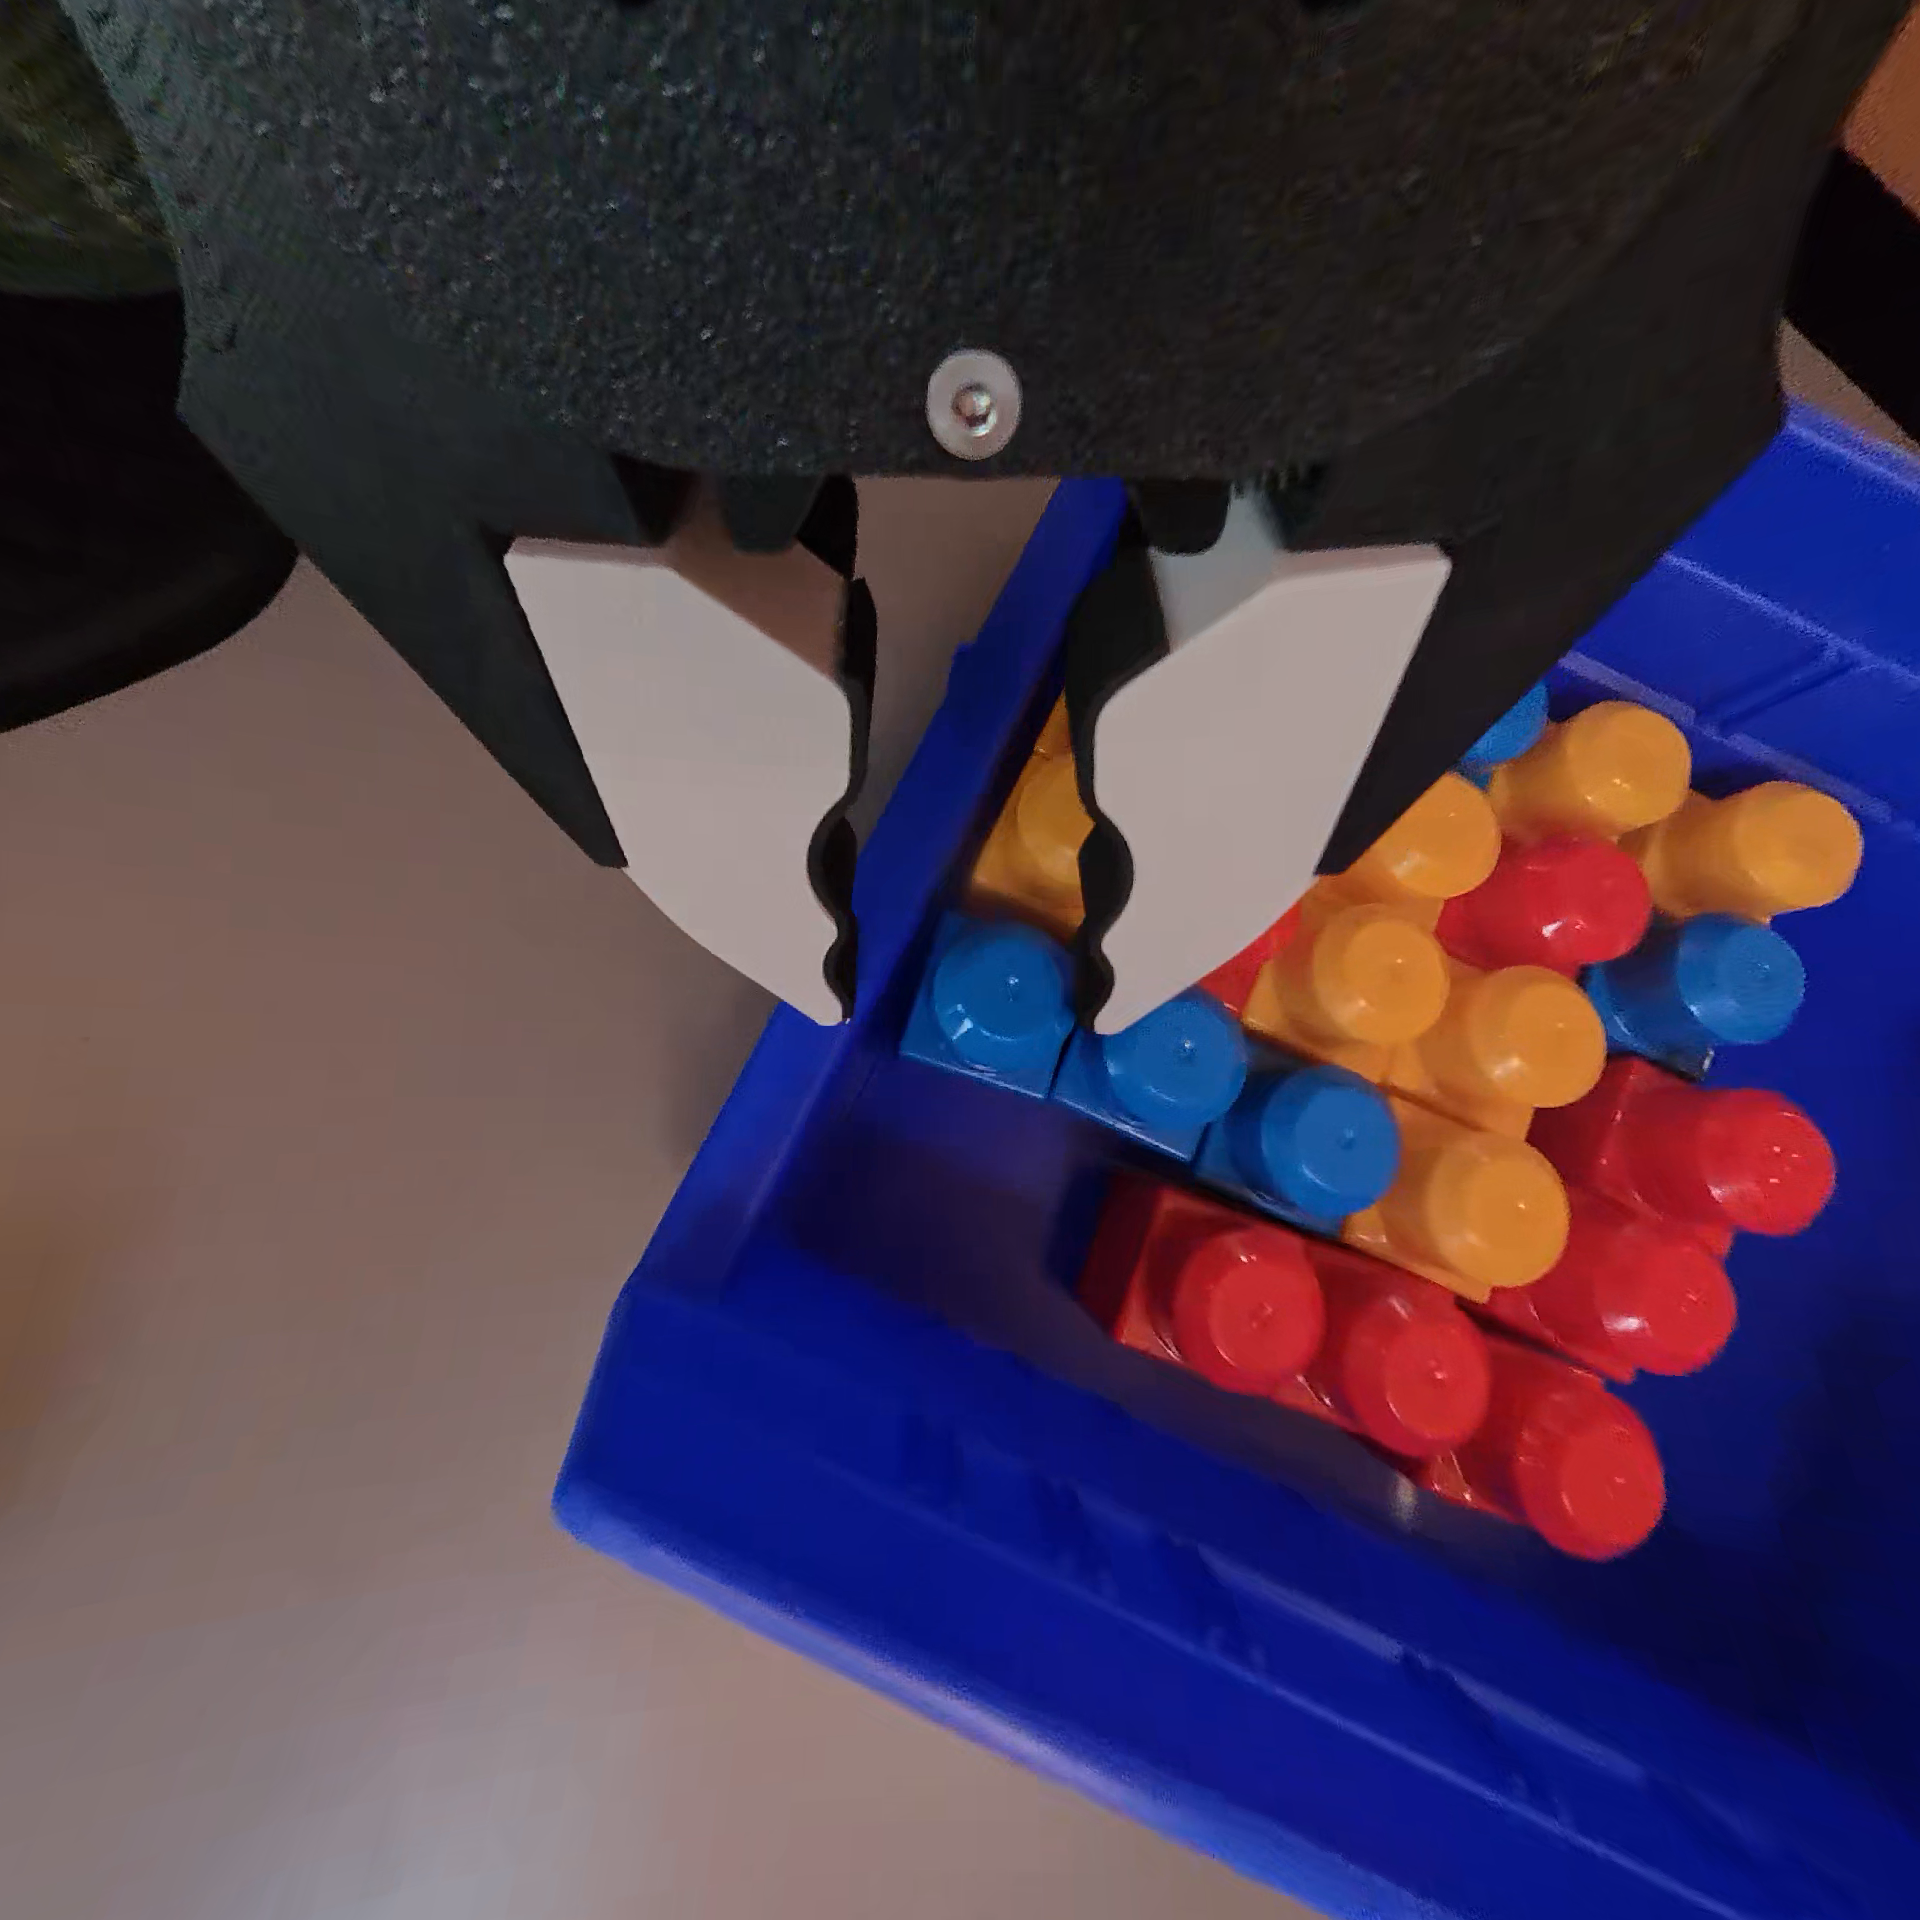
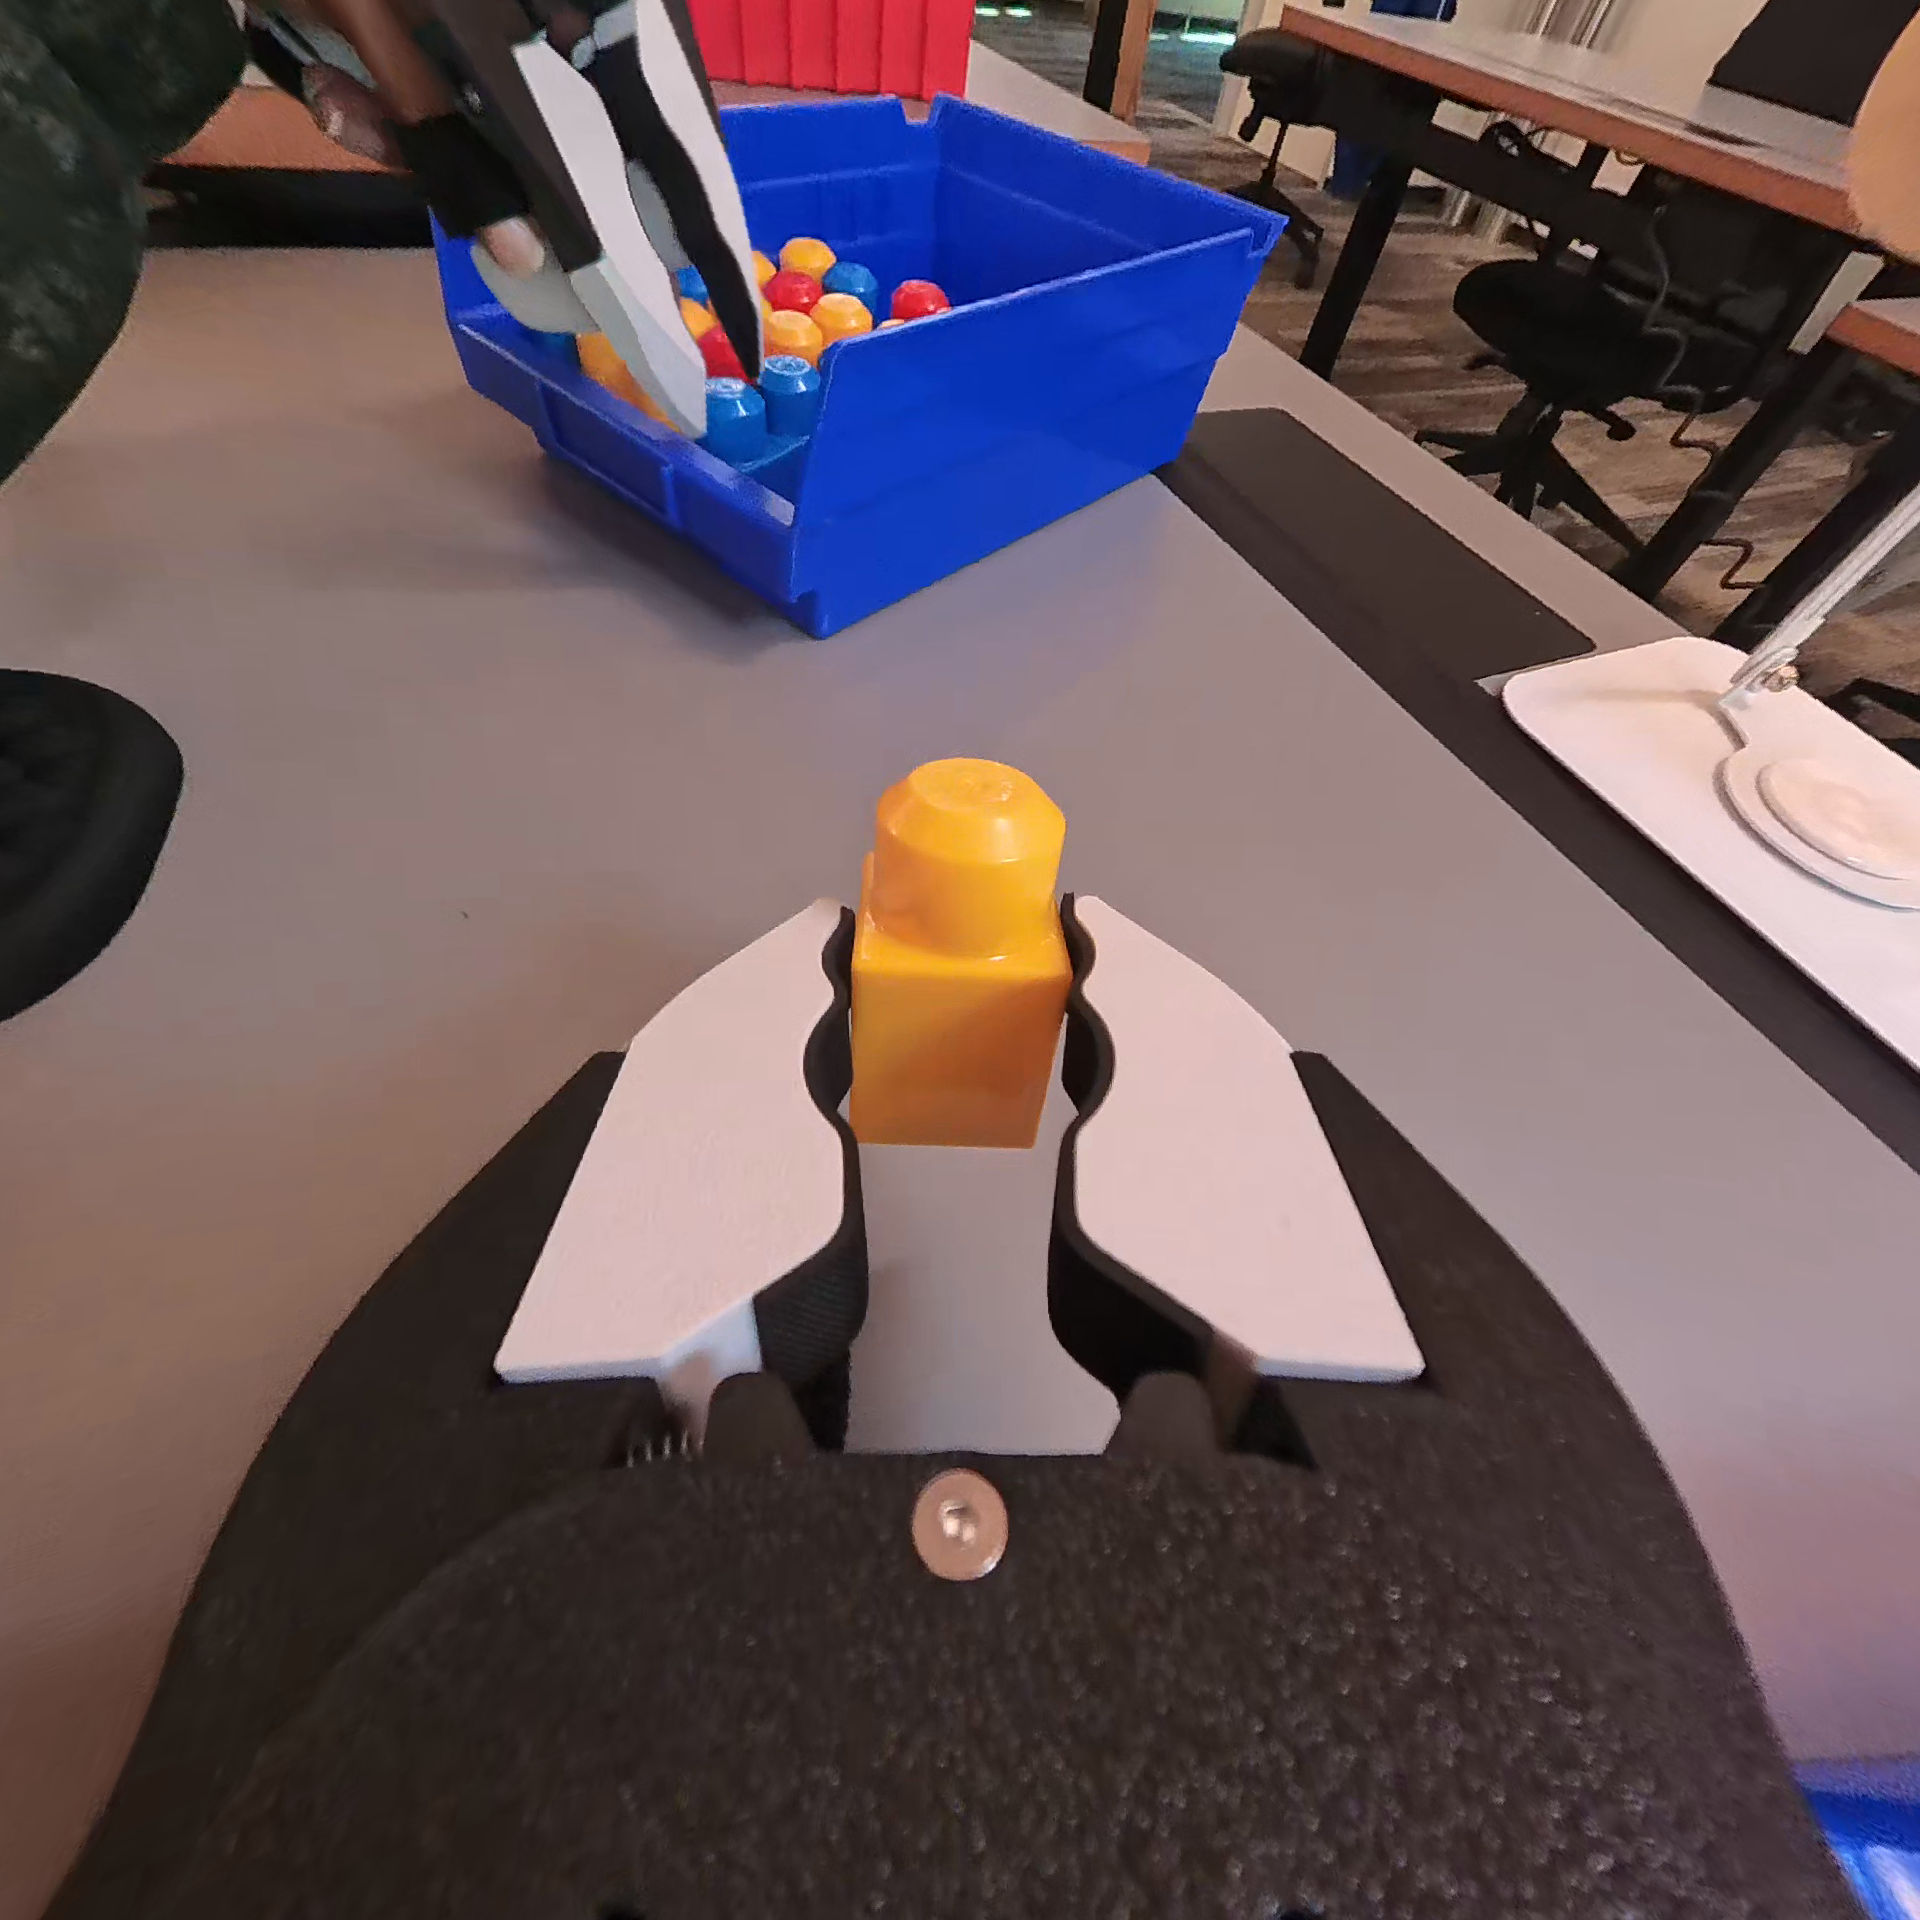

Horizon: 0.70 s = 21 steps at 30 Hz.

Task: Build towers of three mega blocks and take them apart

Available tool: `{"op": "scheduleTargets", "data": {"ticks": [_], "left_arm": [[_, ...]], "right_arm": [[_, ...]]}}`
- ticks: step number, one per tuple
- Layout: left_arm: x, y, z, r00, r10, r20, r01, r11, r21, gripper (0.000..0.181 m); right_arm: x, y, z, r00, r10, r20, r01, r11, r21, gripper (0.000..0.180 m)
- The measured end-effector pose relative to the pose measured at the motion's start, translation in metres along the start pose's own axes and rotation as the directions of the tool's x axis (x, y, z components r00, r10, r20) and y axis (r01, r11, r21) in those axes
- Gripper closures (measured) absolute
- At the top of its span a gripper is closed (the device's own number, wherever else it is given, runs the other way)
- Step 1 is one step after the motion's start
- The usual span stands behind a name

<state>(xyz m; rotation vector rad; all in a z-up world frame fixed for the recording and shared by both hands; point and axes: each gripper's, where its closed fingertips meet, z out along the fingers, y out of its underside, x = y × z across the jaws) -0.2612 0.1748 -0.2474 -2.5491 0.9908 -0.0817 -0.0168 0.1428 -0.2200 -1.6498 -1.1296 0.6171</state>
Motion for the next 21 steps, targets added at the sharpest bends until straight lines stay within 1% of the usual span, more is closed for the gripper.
{"op": "scheduleTargets", "data": {"ticks": [2, 3, 4, 7, 14, 17, 19, 21], "left_arm": [[-0.005, -0.001, 0.002, 1.0, -0.02, 0.014, 0.02, 1.0, 0.004, 0.149], [-0.007, 0.003, 0.004, 0.999, -0.022, 0.025, 0.023, 0.999, -0.023, 0.152], [-0.009, 0.007, 0.007, 0.999, -0.015, 0.035, 0.017, 0.999, -0.042, 0.152], [-0.011, 0.006, 0.007, 0.999, -0.024, 0.04, 0.025, 0.999, -0.037, 0.153], [-0.008, 0.0, 0.007, 0.997, 0.044, 0.056, -0.042, 0.998, -0.035, 0.153], [-0.012, -0.007, -0.005, 0.995, 0.035, 0.092, -0.036, 0.999, 0.006, 0.153], [-0.014, -0.015, -0.024, 0.99, 0.034, 0.136, -0.042, 0.997, 0.057, 0.153], [-0.006, -0.03, -0.049, 0.982, 0.06, 0.178, -0.083, 0.989, 0.126, 0.153]], "right_arm": [[0.0, 0.002, 0.0, 1.0, 0.001, 0.001, -0.001, 1.0, -0.007, 0.142], [0.001, 0.002, 0.0, 1.0, 0.002, 0.001, -0.002, 1.0, -0.008, 0.142], [0.001, 0.002, 0.0, 1.0, 0.002, 0.001, -0.002, 1.0, -0.008, 0.142], [0.0, 0.003, 0.001, 1.0, 0.003, 0.009, -0.003, 1.0, -0.011, 0.142], [-0.003, 0.008, 0.003, 1.0, -0.021, 0.012, 0.021, 0.999, -0.039, 0.142], [-0.002, 0.007, 0.002, 1.0, -0.021, 0.009, 0.022, 0.999, -0.035, 0.142], [-0.002, 0.007, 0.002, 1.0, -0.018, 0.01, 0.018, 0.999, -0.034, 0.142], [-0.003, 0.008, 0.002, 1.0, -0.017, 0.017, 0.017, 0.999, -0.039, 0.142]]}}
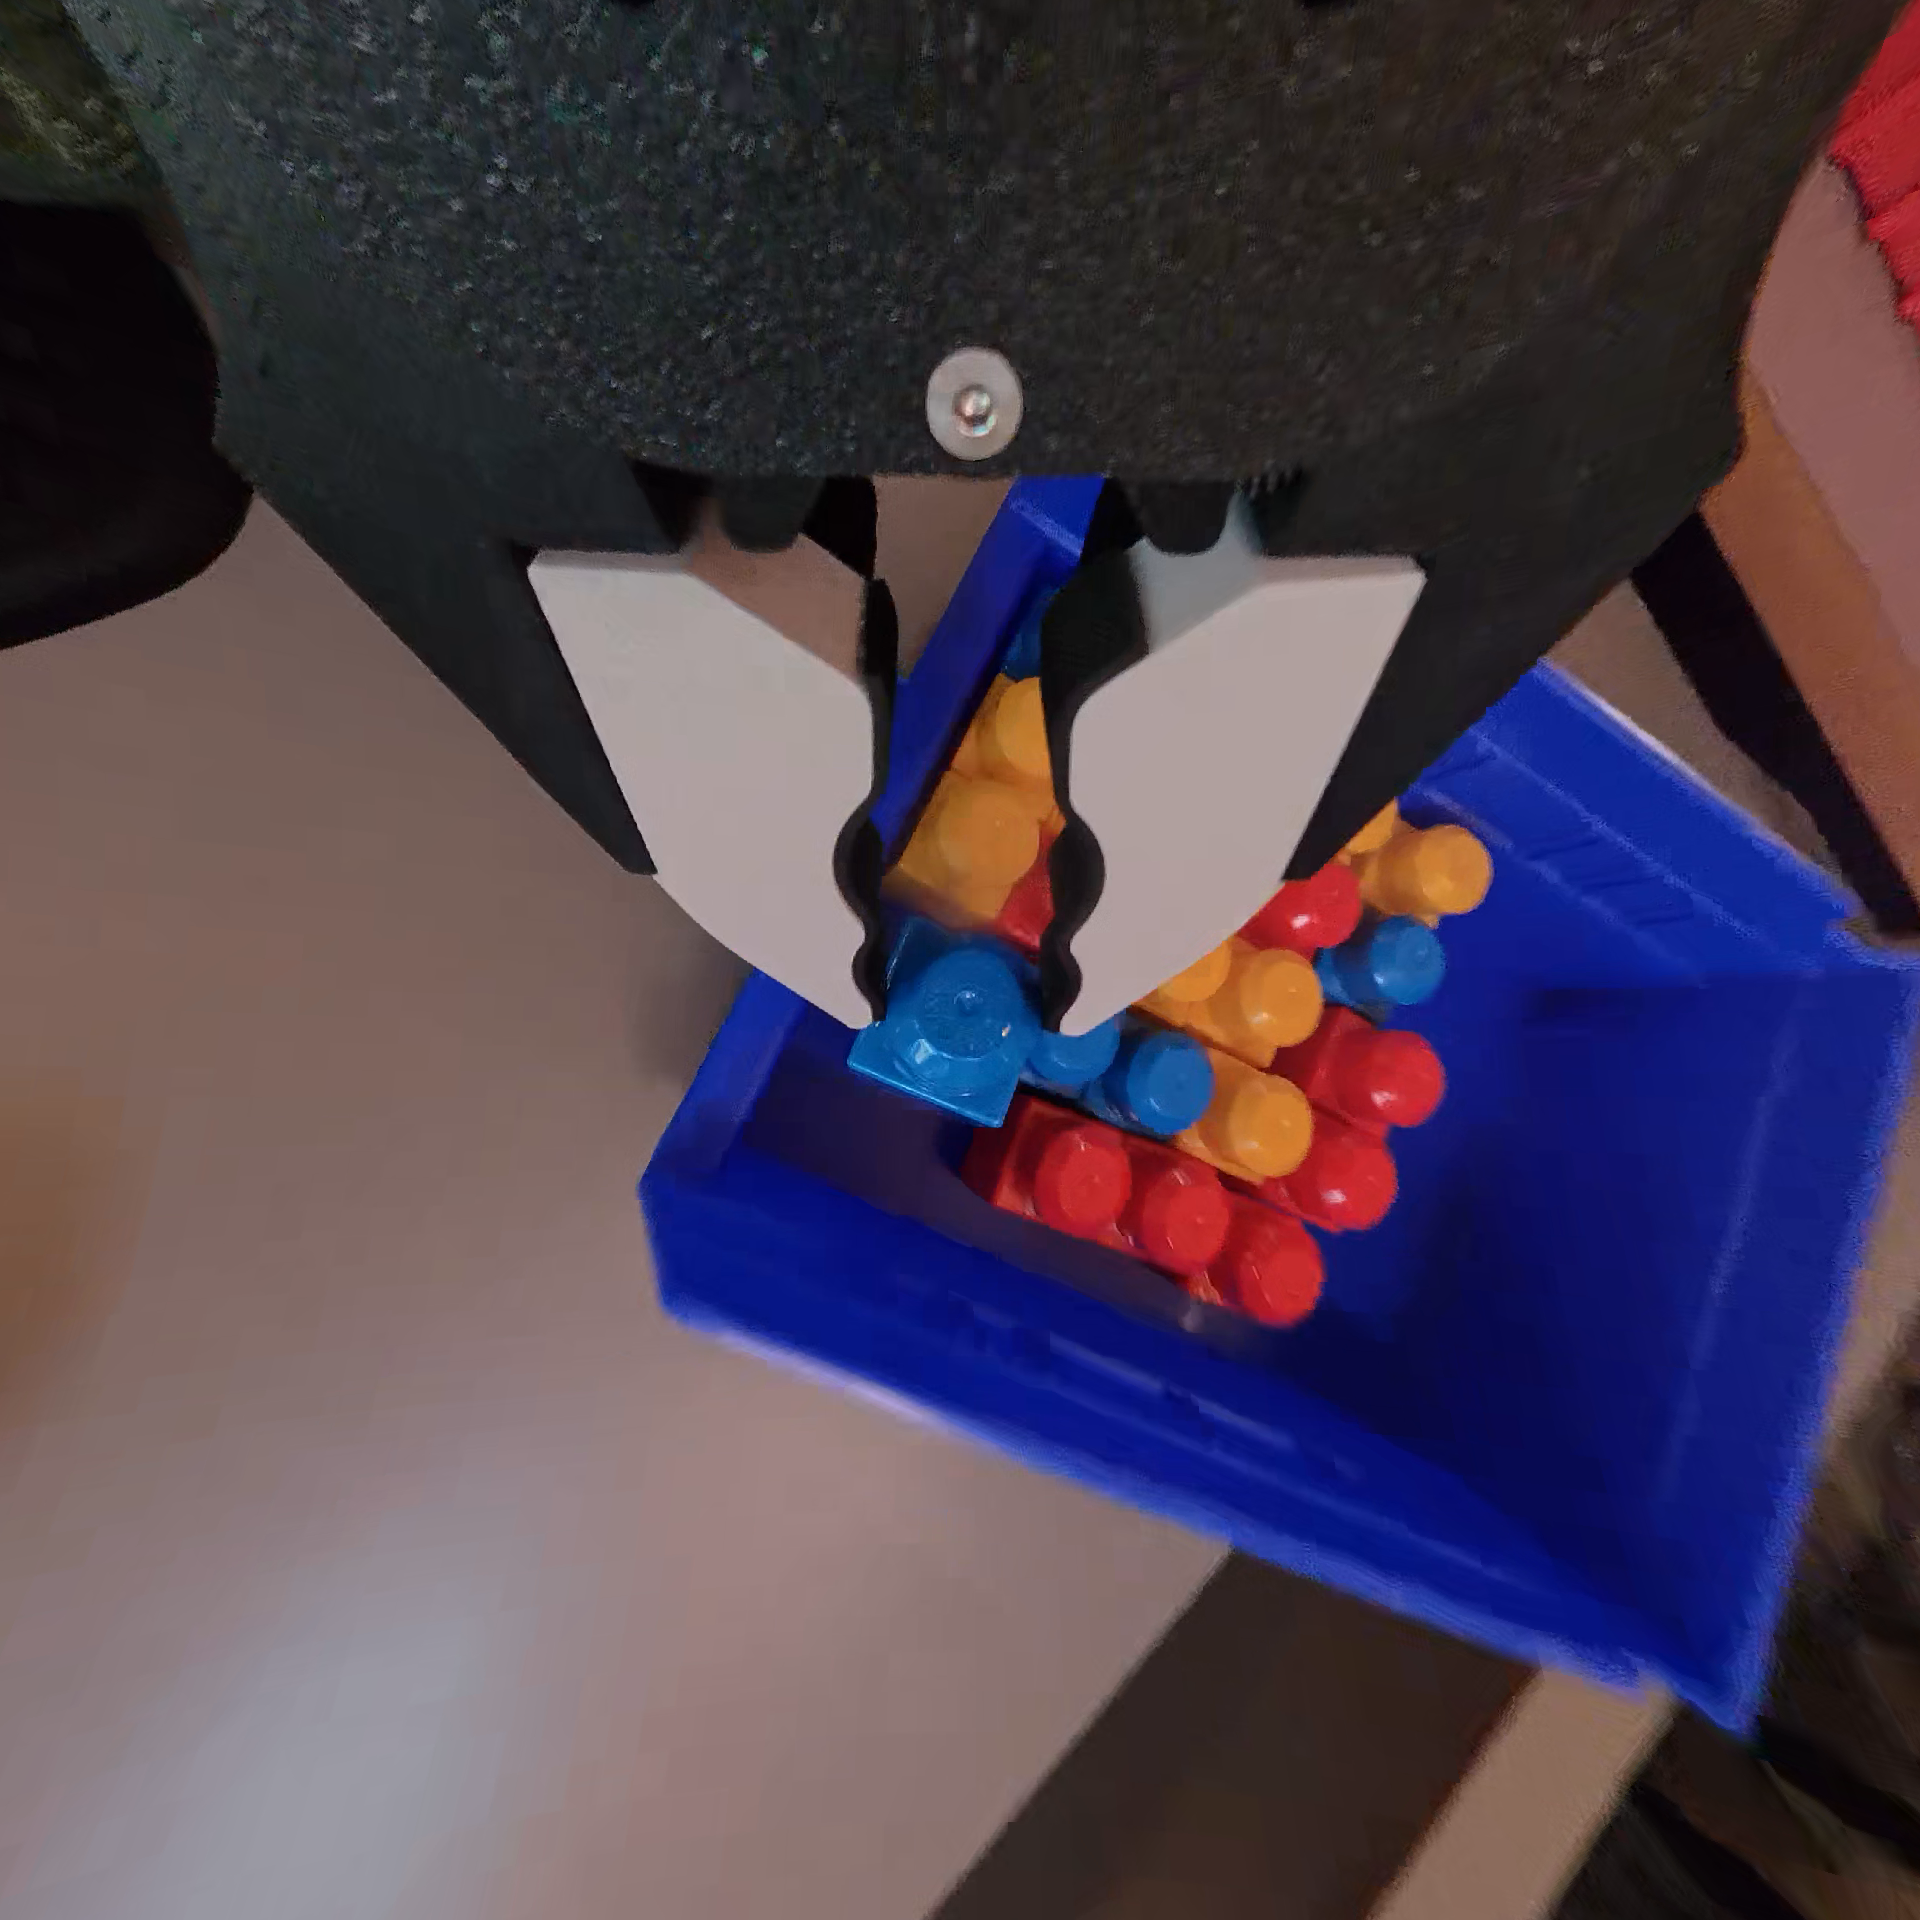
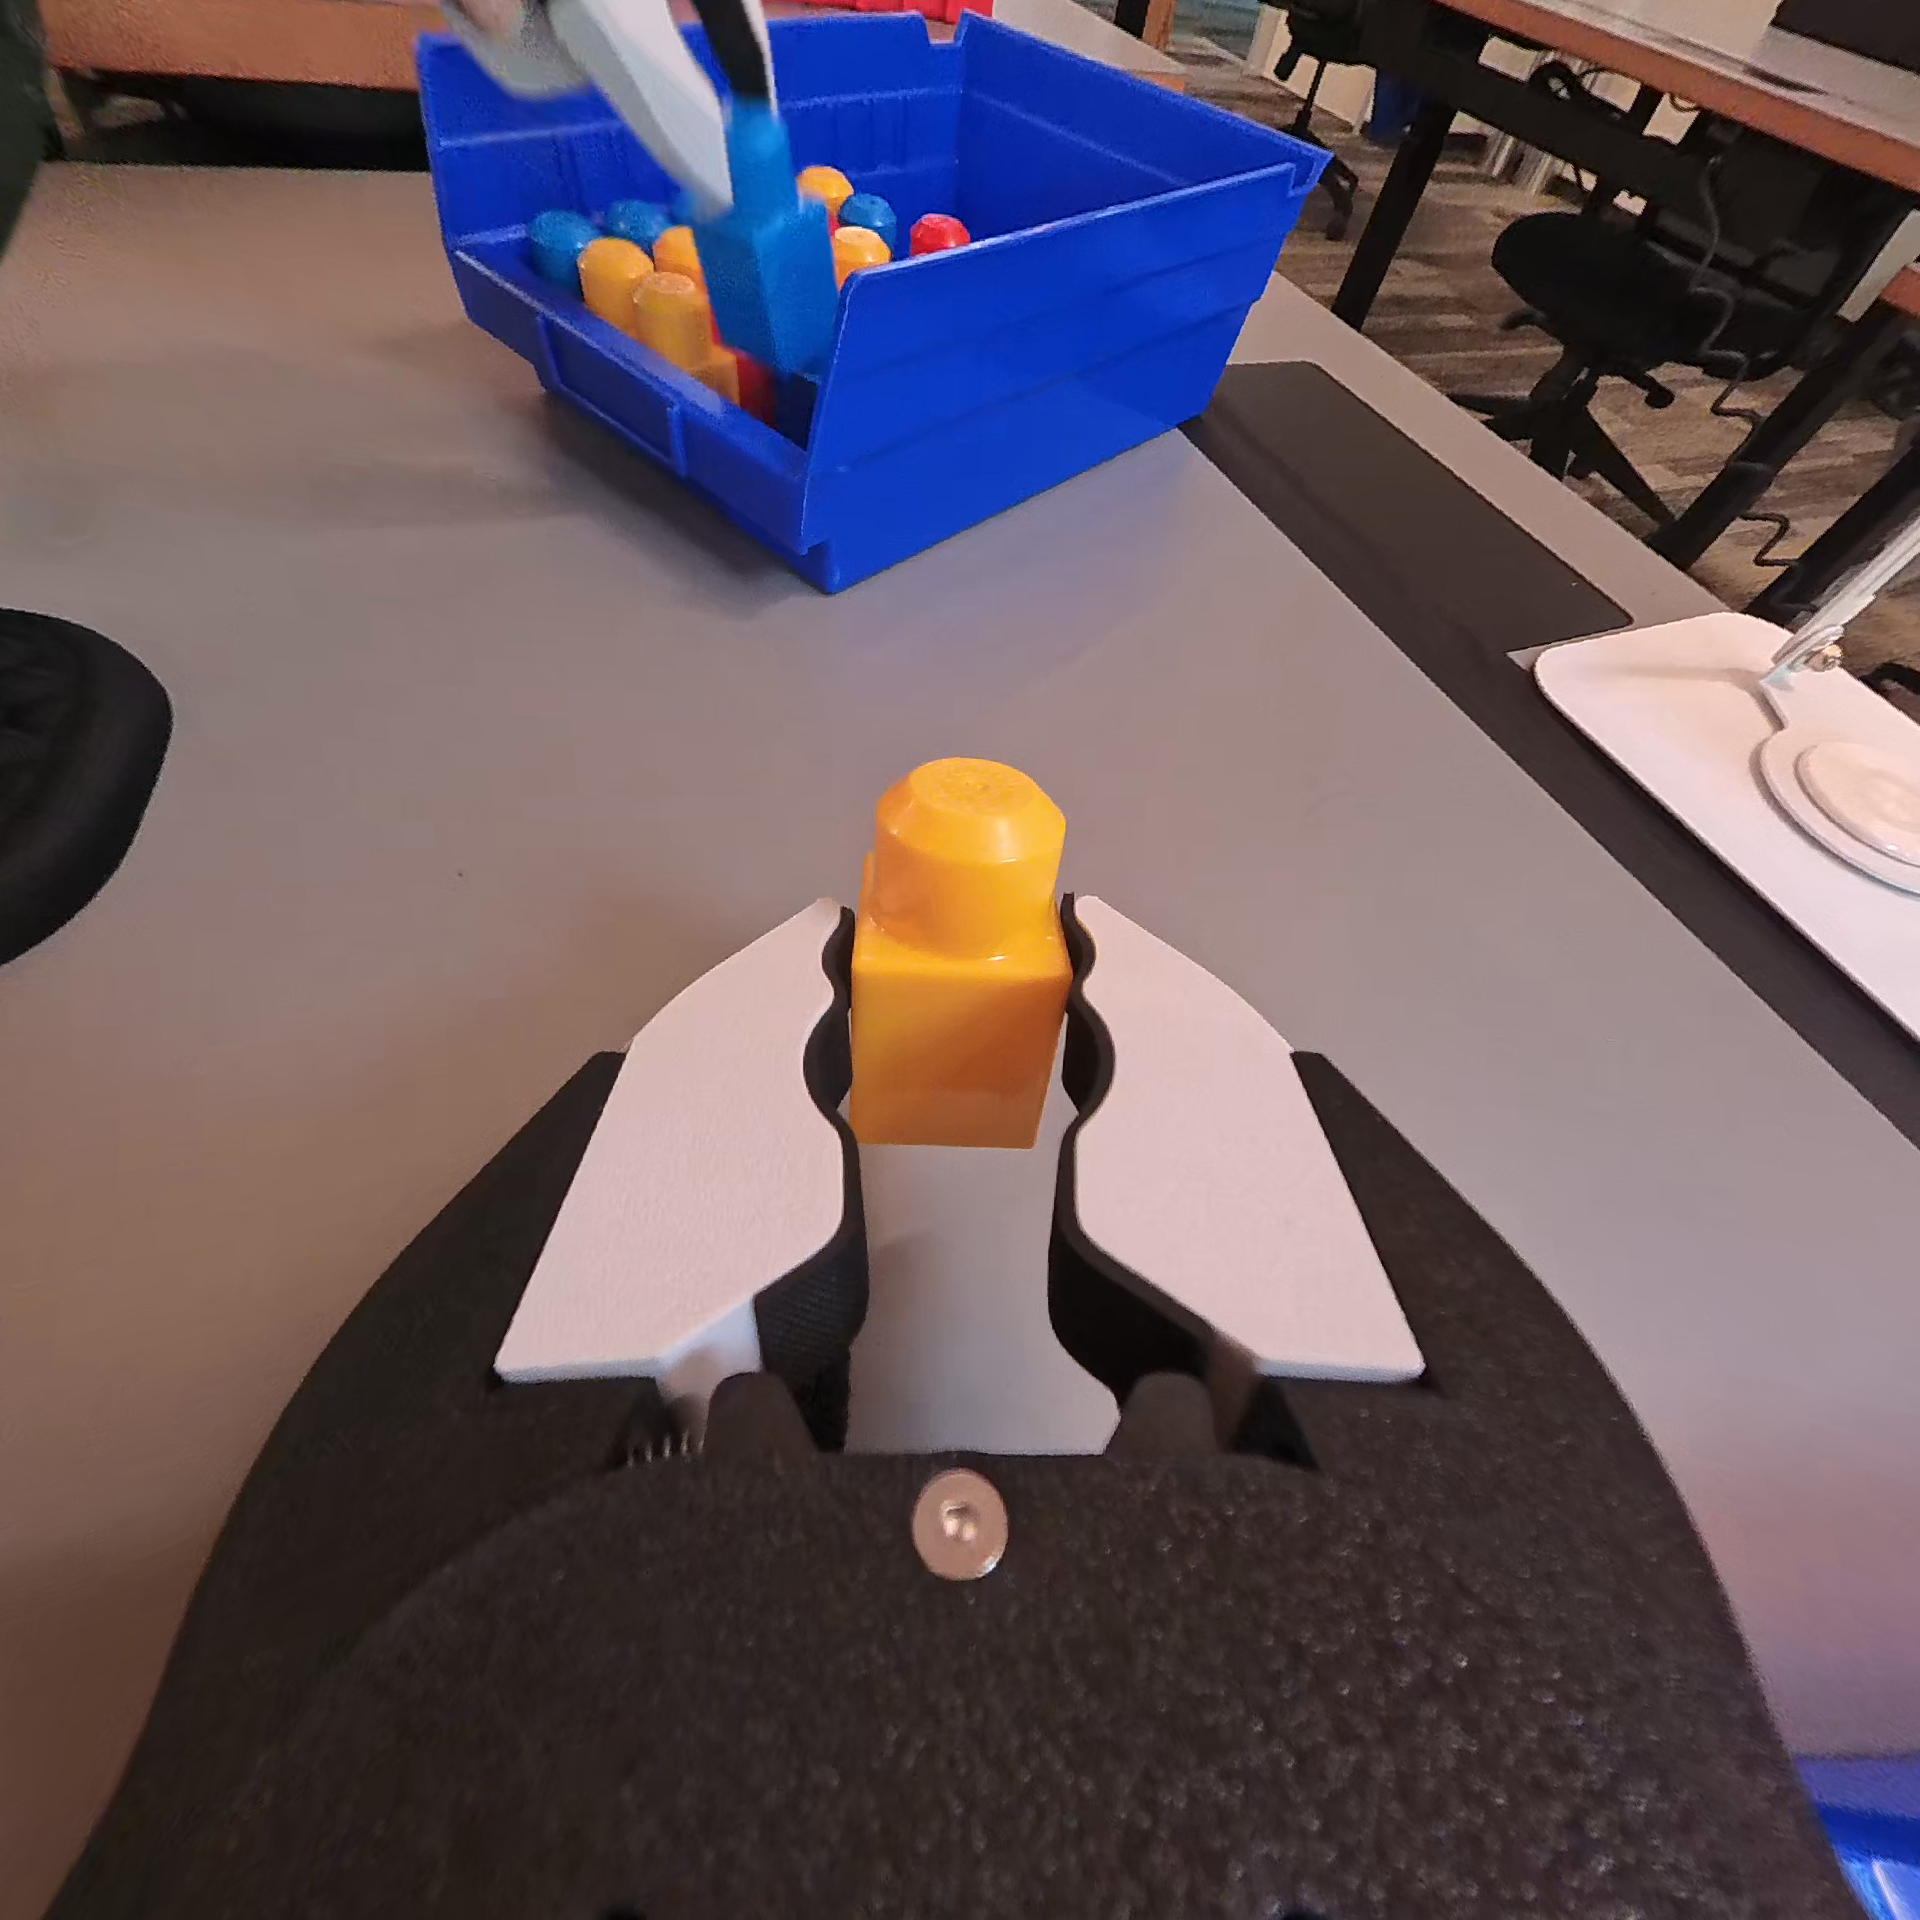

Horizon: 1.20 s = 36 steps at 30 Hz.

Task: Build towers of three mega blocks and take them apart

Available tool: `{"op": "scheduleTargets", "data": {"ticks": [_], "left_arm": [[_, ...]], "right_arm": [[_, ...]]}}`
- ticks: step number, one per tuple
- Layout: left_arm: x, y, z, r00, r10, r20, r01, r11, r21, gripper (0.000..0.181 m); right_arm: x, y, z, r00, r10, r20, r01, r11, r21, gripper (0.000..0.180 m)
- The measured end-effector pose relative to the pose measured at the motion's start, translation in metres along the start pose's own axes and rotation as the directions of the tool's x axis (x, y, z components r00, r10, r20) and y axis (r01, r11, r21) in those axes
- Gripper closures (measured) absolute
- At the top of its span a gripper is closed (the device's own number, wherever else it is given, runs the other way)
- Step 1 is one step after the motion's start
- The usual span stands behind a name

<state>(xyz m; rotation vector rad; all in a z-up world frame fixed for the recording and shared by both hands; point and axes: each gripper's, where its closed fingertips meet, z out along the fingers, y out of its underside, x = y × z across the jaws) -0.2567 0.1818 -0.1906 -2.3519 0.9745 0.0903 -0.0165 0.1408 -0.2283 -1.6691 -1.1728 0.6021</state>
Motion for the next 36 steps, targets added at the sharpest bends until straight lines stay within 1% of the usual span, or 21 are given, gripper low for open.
{"op": "scheduleTargets", "data": {"ticks": [1, 2, 4, 6, 8, 11, 14, 17, 20, 24, 29, 36], "left_arm": [[0.007, -0.014, -0.013, 0.999, 0.034, 0.004, -0.034, 0.998, 0.058, 0.153], [0.022, -0.033, -0.028, 0.997, 0.079, -0.025, -0.075, 0.987, 0.144, 0.153], [0.065, -0.069, -0.054, 0.968, 0.223, -0.114, -0.176, 0.929, 0.325, 0.153], [0.109, -0.09, -0.069, 0.906, 0.385, -0.178, -0.278, 0.856, 0.437, 0.153], [0.144, -0.102, -0.072, 0.834, 0.487, -0.258, -0.314, 0.804, 0.505, 0.153], [0.168, -0.108, -0.056, 0.787, 0.526, -0.323, -0.338, 0.805, 0.488, 0.153], [0.183, -0.112, -0.043, 0.763, 0.531, -0.368, -0.338, 0.814, 0.473, 0.153], [0.196, -0.122, -0.034, 0.758, 0.512, -0.405, -0.305, 0.826, 0.473, 0.153], [0.202, -0.127, -0.027, 0.763, 0.508, -0.399, -0.304, 0.827, 0.472, 0.153], [0.201, -0.129, -0.035, 0.752, 0.503, -0.426, -0.253, 0.817, 0.519, 0.153], [0.201, -0.125, -0.045, 0.725, 0.524, -0.447, -0.232, 0.797, 0.558, 0.152], [0.204, -0.115, -0.043, 0.695, 0.546, -0.468, -0.255, 0.795, 0.55, 0.152]], "right_arm": [[-0.002, 0.001, 0.0, 1.0, -0.002, 0.009, 0.002, 1.0, -0.01, 0.142], [-0.004, 0.002, 0.001, 1.0, -0.011, 0.014, 0.011, 1.0, -0.024, 0.142], [-0.009, 0.003, 0.003, 0.999, -0.046, 0.022, 0.047, 0.998, -0.043, 0.142], [-0.018, 0.0, 0.004, 0.996, -0.086, 0.038, 0.088, 0.995, -0.049, 0.142], [-0.024, -0.002, 0.006, 0.992, -0.118, 0.042, 0.121, 0.991, -0.052, 0.142], [-0.031, -0.007, 0.008, 0.989, -0.139, 0.045, 0.141, 0.989, -0.039, 0.142], [-0.031, -0.014, 0.006, 0.989, -0.143, 0.035, 0.143, 0.99, -0.01, 0.142], [-0.026, -0.019, 0.003, 0.989, -0.145, 0.001, 0.145, 0.989, 0.011, 0.143], [-0.019, -0.011, 0.002, 0.989, -0.146, -0.023, 0.145, 0.989, -0.03, 0.143], [-0.021, -0.018, 0.0, 0.994, -0.105, -0.02, 0.105, 0.994, 0.016, 0.143], [-0.031, -0.031, -0.004, 0.998, -0.052, 0.045, 0.048, 0.995, 0.083, 0.144], [-0.039, -0.026, -0.001, 0.995, -0.07, 0.077, 0.065, 0.996, 0.067, 0.144]]}}
